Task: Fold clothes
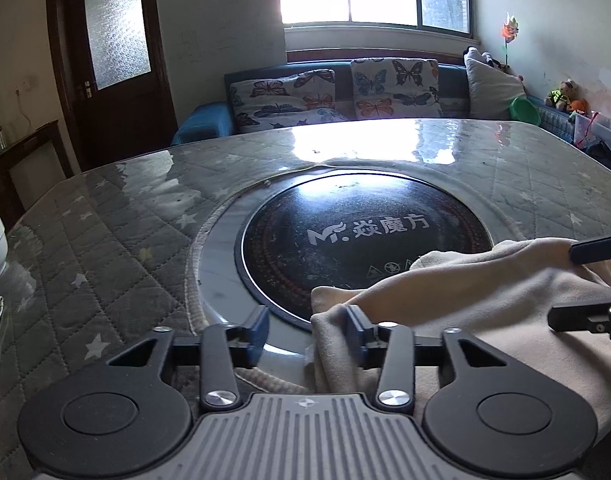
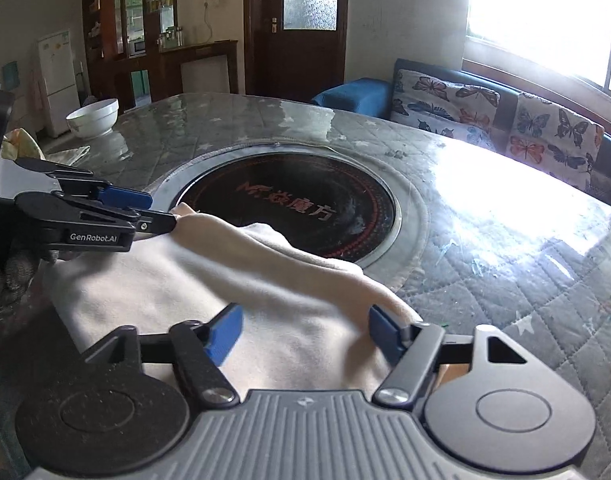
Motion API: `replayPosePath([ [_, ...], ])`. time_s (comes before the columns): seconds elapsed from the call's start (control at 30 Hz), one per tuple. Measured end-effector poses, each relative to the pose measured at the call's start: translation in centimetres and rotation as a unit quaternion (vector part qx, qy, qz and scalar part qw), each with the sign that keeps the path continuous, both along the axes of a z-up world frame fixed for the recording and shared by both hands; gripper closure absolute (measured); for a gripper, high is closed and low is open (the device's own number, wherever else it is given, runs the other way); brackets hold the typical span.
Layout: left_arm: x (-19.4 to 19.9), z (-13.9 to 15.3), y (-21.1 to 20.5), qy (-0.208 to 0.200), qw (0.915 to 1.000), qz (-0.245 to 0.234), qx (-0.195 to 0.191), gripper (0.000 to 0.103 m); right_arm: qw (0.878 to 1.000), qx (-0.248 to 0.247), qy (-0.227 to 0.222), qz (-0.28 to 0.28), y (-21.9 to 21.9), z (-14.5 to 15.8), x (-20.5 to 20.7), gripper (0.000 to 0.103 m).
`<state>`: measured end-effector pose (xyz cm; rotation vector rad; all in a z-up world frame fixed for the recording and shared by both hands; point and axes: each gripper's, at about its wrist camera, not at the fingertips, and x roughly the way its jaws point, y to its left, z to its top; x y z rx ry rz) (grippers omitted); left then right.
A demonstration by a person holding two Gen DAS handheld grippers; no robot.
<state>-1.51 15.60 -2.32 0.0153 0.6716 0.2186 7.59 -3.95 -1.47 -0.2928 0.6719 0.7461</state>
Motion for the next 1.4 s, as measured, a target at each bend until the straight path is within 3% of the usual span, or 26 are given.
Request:
replayPosePath([
  [0.1, -0.2, 0.2, -0.2, -0.001, 1.0, 0.001, 0.002, 0.053, 1.0, 0.004, -0.004, -0.001, -0.2, 0.3, -0.5, 0.02],
  [0.17, -0.4, 0.2, -0.4, -0.002, 1.0, 0.003, 0.004, 0.042, 1.0, 0.006, -0.004, -0.001, -0.3, 0.5, -0.6, 0.015],
  [0.37, -0.8, 0.5, -1.2, -0.004, 1.0, -0.001, 0.008, 0.038, 1.0, 0.011, -0.009, -0.006, -0.8, 0.7, -1.5, 0.01],
  [0.87, -3.1, 1.1, -2.6, -0.02, 0.9995, 0.002, 0.024, 0.0, 0.999, 0.019, -0.026, -0.023, -1.7, 1.1, -3.8, 0.0],
  [1.1, -4.4, 1.7, -3.0, -0.03, 0.9995, -0.003, 0.013, 0.0, 0.998, 0.03, -0.037, -0.033, -2.5, 1.4, -4.9, 0.0],
  [1.4, -6.3, 2.7, -3.8, -0.049, 0.9987, -0.013, -0.004, 0.0, 0.995, 0.087, -0.042, -0.031, -5.1, 2.2, -6.7, 0.0],
])
